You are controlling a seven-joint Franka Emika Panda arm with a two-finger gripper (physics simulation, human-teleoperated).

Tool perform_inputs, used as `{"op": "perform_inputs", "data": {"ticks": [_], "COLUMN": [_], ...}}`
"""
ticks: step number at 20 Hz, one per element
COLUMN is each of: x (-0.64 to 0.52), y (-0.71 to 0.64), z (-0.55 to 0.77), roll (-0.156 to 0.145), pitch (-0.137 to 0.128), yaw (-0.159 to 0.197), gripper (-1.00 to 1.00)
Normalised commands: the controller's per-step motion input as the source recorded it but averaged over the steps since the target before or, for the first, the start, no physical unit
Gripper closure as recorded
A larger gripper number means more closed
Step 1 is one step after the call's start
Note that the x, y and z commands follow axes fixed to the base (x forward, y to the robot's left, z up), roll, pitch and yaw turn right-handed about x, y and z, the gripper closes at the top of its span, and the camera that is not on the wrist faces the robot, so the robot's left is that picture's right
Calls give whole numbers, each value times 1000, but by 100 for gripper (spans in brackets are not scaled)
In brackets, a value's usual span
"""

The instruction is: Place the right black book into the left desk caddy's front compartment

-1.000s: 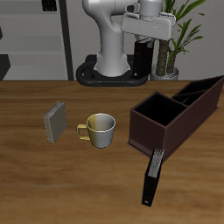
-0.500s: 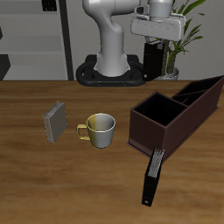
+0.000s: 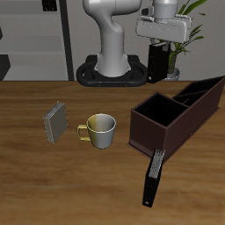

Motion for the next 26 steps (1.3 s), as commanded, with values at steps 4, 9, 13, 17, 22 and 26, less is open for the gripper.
{"op": "perform_inputs", "data": {"ticks": [4,9,13,17,22,26], "x": [80,-6,139,76,78,108], "y": [251,297,273,136,162,55], "z": [-101,-114,-112,-16,111,68], "roll": [41,43,51,-2,10,1], "pitch": [28,-8,7,1,-19,3], "yaw": [-38,8,-9,1,15,-7], "gripper": [100,100,100,100,100,100]}}
